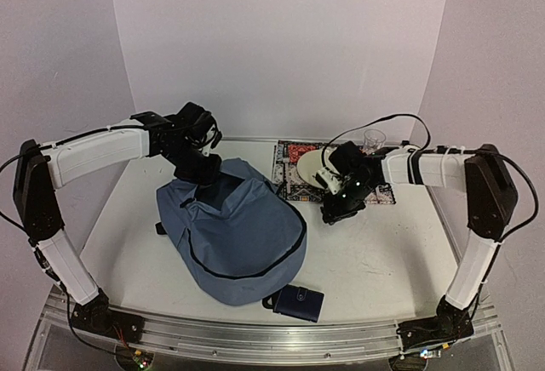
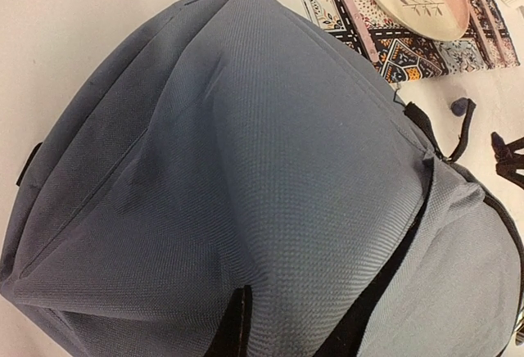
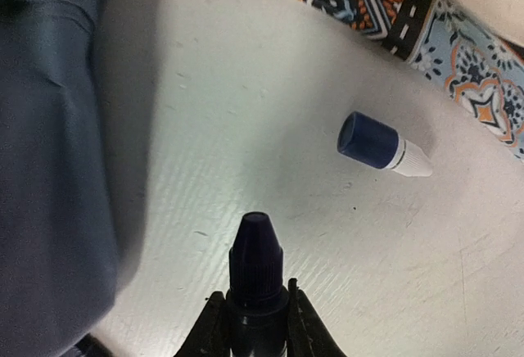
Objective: Pack the student bag
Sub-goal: Place the seal in the lower front pocket of the bag.
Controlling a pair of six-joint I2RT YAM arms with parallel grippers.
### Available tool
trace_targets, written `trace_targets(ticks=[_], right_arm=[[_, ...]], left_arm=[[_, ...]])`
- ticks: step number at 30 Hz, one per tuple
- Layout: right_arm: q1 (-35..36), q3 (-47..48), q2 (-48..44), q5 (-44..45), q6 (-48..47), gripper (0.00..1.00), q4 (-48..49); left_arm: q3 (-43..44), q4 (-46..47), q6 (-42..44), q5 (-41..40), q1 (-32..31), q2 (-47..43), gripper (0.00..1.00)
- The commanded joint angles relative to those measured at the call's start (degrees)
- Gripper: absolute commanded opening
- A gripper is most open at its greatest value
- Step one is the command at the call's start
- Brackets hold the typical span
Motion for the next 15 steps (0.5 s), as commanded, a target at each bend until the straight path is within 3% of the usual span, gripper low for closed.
trace_targets(ticks=[1,7,15], right_arm=[[2.0,3.1,-7.1,-3.4,10.4,0.19,-2.2],[6.0,7.8,-10.1,-6.1,18.7,0.19,1.4],[13.6,16.6,-3.5,-8.4,28.2,0.2,9.1]], left_arm=[[3.1,1.7,-0.3,1.7,0.4,-0.3,0.0],[3.6,1.7,0.0,3.7,0.4,0.0,0.0],[4.4,1.7,0.1,6.7,0.4,-0.1,0.0]])
